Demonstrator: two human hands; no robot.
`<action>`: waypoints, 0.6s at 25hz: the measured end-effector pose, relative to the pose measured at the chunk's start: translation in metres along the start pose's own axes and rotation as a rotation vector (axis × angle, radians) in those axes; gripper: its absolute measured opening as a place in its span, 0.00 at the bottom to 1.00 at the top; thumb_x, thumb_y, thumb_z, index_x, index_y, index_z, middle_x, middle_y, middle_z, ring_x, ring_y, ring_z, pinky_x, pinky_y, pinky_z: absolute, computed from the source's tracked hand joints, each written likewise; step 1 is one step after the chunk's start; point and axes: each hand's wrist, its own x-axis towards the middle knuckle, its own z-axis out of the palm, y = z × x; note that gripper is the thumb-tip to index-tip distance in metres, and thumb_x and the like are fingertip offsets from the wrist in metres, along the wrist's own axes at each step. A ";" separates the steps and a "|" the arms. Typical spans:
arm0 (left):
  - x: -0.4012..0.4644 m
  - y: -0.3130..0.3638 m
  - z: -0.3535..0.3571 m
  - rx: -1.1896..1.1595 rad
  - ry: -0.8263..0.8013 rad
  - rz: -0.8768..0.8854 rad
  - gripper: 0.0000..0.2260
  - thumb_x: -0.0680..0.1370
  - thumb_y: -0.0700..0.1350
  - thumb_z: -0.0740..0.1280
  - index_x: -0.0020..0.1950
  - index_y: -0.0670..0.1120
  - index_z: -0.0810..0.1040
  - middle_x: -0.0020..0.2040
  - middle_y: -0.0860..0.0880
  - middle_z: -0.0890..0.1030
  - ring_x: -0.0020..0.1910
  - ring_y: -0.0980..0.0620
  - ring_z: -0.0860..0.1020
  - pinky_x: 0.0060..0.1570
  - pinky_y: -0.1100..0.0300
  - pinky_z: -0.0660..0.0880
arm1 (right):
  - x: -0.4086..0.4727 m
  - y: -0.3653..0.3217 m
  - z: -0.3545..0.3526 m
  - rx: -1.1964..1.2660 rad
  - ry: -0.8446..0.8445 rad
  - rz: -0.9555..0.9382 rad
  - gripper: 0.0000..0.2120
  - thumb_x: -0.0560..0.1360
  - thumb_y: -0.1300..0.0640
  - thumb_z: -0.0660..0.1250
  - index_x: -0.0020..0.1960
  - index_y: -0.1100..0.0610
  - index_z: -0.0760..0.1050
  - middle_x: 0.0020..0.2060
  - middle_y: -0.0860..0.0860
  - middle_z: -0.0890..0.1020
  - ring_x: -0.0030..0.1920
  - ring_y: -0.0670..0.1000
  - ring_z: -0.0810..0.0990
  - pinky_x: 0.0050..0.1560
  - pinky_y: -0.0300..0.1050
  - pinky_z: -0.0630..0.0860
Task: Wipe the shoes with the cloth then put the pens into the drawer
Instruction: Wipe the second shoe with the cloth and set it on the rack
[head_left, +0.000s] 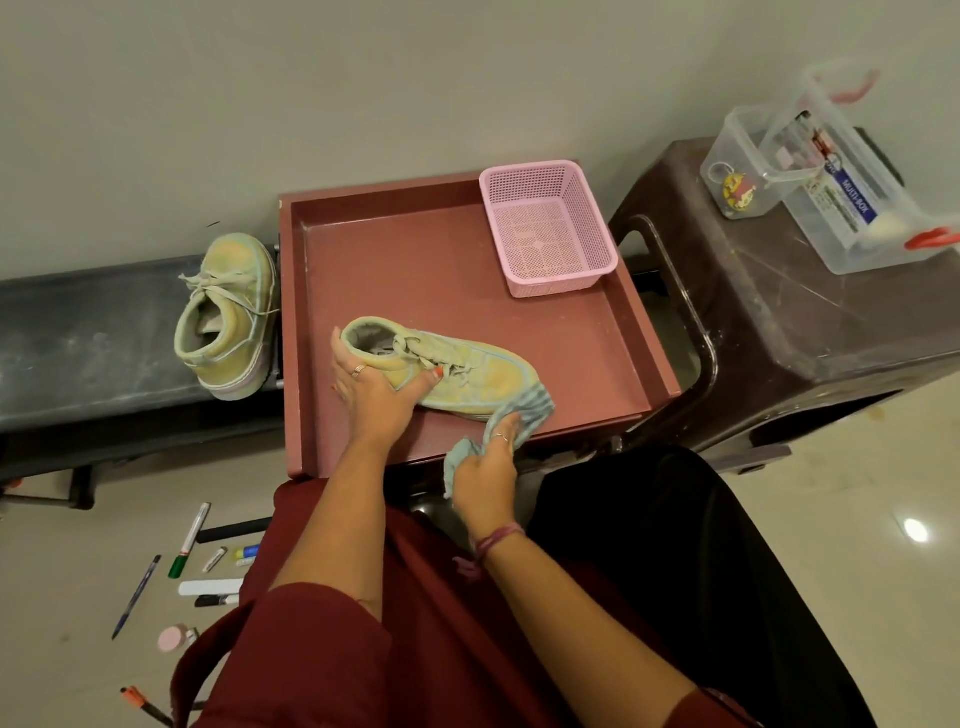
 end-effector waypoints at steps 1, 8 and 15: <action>-0.001 0.001 -0.001 -0.006 -0.004 0.004 0.57 0.62 0.54 0.81 0.77 0.46 0.44 0.74 0.40 0.57 0.74 0.41 0.54 0.72 0.39 0.53 | -0.002 0.002 -0.006 0.106 -0.033 -0.006 0.39 0.76 0.65 0.56 0.75 0.41 0.38 0.76 0.49 0.51 0.71 0.50 0.64 0.71 0.56 0.61; -0.012 0.010 -0.002 -0.023 -0.045 -0.083 0.60 0.67 0.53 0.78 0.76 0.38 0.33 0.78 0.39 0.41 0.77 0.44 0.42 0.74 0.47 0.38 | 0.010 -0.014 -0.109 0.226 0.102 -0.028 0.21 0.74 0.69 0.57 0.57 0.51 0.77 0.47 0.59 0.81 0.43 0.58 0.79 0.41 0.52 0.75; -0.085 0.042 0.055 -0.267 -0.039 -0.287 0.56 0.65 0.48 0.79 0.77 0.35 0.42 0.76 0.36 0.54 0.76 0.42 0.55 0.74 0.48 0.57 | 0.059 -0.036 -0.092 -0.575 -0.250 -0.263 0.38 0.70 0.74 0.56 0.77 0.57 0.50 0.67 0.60 0.70 0.63 0.52 0.75 0.60 0.42 0.74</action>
